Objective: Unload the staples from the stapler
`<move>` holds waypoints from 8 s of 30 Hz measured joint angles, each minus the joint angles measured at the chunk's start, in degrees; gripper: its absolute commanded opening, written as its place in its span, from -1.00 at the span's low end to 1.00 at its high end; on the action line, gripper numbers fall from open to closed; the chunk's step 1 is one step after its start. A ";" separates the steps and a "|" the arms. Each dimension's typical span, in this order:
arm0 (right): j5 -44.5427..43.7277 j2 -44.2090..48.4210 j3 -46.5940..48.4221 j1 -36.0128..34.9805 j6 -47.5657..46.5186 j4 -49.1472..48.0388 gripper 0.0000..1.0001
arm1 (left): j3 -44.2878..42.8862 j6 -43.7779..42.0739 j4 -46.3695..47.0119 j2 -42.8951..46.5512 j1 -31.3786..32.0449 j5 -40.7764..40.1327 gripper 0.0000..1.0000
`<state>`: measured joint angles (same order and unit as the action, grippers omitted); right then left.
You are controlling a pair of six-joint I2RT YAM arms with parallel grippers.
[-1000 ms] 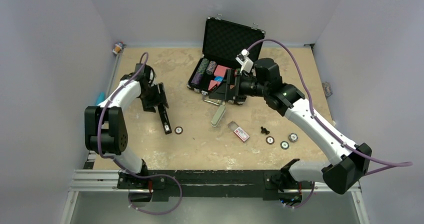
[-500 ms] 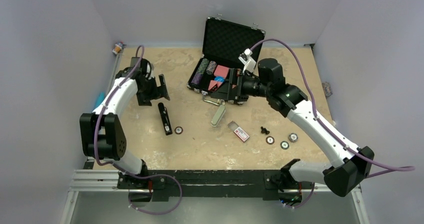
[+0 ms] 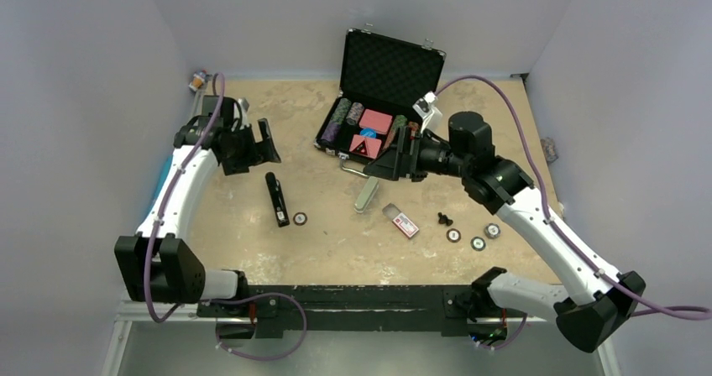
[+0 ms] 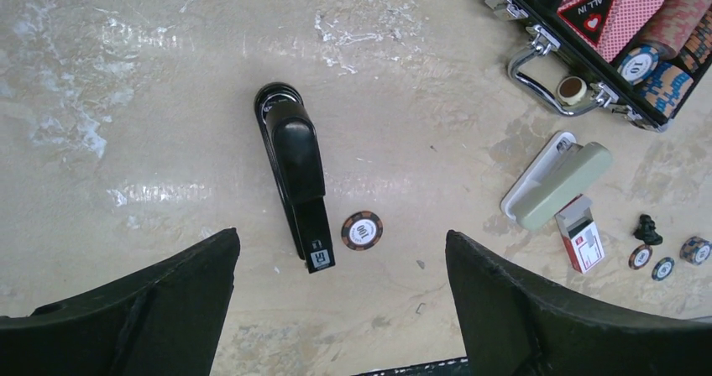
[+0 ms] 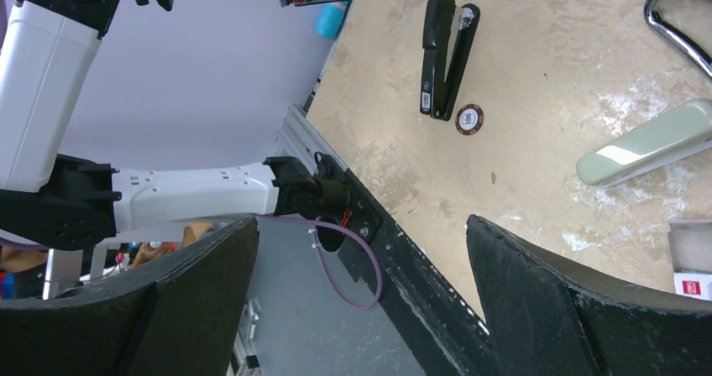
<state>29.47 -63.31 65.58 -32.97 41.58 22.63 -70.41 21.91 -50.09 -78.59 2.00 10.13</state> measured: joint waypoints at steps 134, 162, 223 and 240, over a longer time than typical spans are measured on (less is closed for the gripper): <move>4.83 21.77 -8.96 0.04 9.90 -24.39 0.97 | -5.95 33.42 29.38 11.54 35.23 33.53 -1.00; 6.25 6.19 1.05 0.04 13.62 -34.42 0.78 | -6.36 43.12 44.98 12.39 35.19 42.38 -1.00; -1.68 -3.96 -7.96 -4.26 9.53 -18.64 -1.00 | -2.16 21.77 0.02 23.15 30.64 9.62 0.40; -4.22 -20.31 -7.76 -4.26 5.86 -12.81 -1.00 | 1.66 18.97 7.13 3.48 30.62 3.56 -1.00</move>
<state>25.26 -83.61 57.82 -37.23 47.44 9.82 -68.75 40.88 -42.96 -75.11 32.62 13.69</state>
